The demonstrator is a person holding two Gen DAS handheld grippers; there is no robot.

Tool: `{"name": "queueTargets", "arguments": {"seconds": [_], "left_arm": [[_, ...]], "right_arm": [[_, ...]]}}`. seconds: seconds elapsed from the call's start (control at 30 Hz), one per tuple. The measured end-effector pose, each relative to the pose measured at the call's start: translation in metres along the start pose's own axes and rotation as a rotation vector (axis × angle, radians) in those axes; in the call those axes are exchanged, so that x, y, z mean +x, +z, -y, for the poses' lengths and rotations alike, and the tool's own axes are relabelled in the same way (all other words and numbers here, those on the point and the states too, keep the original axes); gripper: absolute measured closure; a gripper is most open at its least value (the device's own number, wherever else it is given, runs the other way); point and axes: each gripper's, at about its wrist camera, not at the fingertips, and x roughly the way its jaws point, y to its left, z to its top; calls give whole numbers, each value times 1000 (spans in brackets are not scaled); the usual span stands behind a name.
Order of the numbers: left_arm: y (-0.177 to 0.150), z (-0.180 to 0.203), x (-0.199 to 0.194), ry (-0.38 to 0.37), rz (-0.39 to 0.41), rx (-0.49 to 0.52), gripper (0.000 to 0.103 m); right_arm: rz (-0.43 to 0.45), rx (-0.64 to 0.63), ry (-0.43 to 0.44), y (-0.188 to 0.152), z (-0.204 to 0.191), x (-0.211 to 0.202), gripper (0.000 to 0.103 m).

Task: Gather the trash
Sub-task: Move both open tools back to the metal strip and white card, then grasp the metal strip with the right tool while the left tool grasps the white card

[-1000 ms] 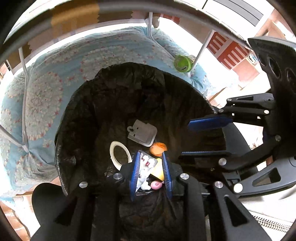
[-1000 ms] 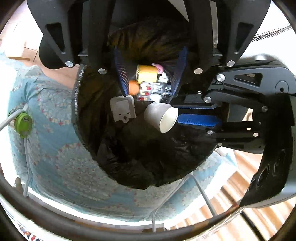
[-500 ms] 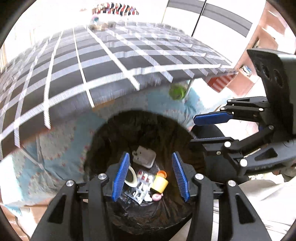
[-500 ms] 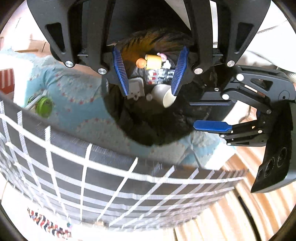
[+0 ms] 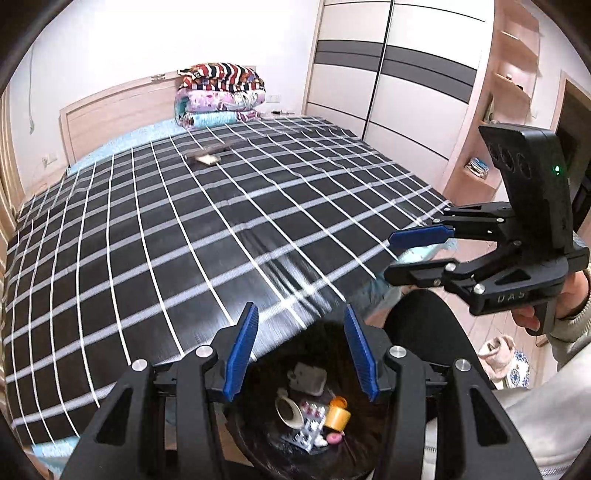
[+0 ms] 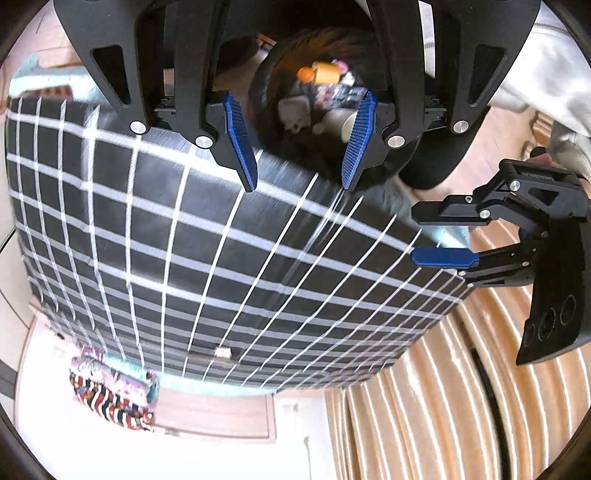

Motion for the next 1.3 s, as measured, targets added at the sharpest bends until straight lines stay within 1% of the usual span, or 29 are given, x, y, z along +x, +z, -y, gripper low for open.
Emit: {"name": "queueTargets", "arguments": {"seconds": [0.17,0.27,0.3,0.47,0.6,0.77,0.97,1.03,1.1,1.27,1.3], "left_arm": [[30,-15,3,26,20,-1,57],[50,-25,12,57,31,3,47],[55,-28,15,58,32,0,45],[81,-42,34,62,33,-8,45],[103,-56,57,73,19,-15,45],[124,-72,86,90,2,-29,45],[151,-101,127,126,-35,-46,45],[157,-109,140,131,-44,-50,45],[161,-115,149,136,-51,-49,45],[172,-129,179,154,-77,-67,45],[175,-132,184,157,-79,-74,45]], "right_arm": [[33,-23,-36,30,17,5,56],[53,-44,-60,47,28,9,56],[61,-52,-65,54,33,11,56],[85,-69,-90,79,49,19,56],[101,-90,-104,100,62,30,56],[91,-97,-115,125,79,47,56],[74,-86,-102,155,104,77,56],[68,-69,-88,164,112,86,56],[64,-52,-98,172,122,97,56],[43,-54,-71,194,143,123,56],[41,-55,-77,198,147,127,56]]}}
